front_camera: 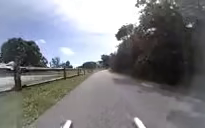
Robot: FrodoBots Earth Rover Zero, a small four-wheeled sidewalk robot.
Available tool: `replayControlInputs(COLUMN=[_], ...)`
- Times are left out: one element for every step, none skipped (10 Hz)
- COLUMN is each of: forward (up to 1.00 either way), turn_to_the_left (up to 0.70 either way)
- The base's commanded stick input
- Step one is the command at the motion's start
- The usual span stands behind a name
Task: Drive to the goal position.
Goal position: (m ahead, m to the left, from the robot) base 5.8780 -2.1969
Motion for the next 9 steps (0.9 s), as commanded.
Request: replayControlInputs(forward=[0.50, 0.50, 0.50, 0.50, 0.50, 0.50, 0.50, 0.50, 0.50], turn_to_the_left=[0.00, 0.00, 0.00, 0.00, 0.00, 0.00, 0.00, 0.00, 0.00])
